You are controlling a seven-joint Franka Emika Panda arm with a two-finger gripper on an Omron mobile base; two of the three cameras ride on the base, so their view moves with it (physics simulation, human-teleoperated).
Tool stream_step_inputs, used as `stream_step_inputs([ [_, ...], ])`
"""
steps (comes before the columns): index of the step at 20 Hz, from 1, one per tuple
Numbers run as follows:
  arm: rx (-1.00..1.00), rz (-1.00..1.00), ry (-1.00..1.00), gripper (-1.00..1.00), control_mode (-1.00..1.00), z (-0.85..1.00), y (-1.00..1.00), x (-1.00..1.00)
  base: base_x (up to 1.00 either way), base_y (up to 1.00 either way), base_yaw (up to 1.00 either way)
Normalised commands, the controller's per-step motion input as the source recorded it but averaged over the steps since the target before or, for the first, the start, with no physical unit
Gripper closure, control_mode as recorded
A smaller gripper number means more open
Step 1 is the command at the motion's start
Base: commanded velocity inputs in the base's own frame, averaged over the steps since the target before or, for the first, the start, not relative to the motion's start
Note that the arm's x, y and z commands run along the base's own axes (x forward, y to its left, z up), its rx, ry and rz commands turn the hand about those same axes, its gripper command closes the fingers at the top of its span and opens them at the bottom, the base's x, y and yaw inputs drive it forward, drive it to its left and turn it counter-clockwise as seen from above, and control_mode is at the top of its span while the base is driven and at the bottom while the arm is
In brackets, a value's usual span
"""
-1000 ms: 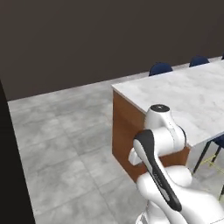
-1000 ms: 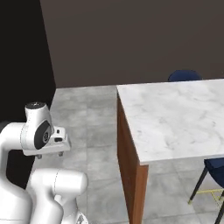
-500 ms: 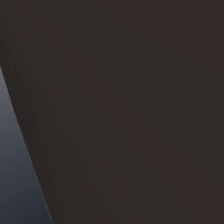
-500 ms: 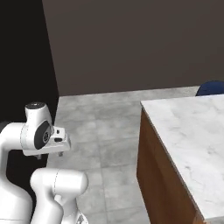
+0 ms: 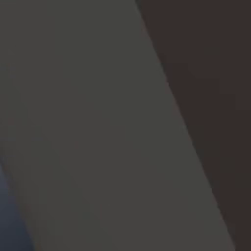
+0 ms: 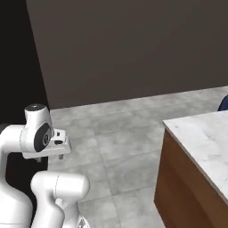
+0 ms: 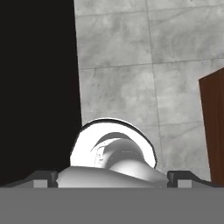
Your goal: Take the fork and place it on the left side of the plate. Then take the spoon and place it on the right side of the plate. Make sure they're directly next to the plate.
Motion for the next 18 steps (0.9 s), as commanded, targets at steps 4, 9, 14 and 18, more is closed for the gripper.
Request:
stream_step_inputs([
  [4, 0.0, 0.0, 0.0, -1.0, 1.0, 0.0, 0.0, 0.0, 1.0, 0.94, -0.3],
  [9, 0.0, 0.0, 0.0, -1.0, 1.0, 0.0, 0.0, 0.0, 1.0, 0.89, -0.29],
  [14, 0.0, 0.0, 0.0, -1.0, 1.0, 0.0, 0.0, 0.0, 1.0, 0.78, -0.32],
  [18, 0.0, 0.0, 0.0, -1.0, 1.0, 0.0, 0.0, 0.0, 1.0, 0.74, -0.44],
])
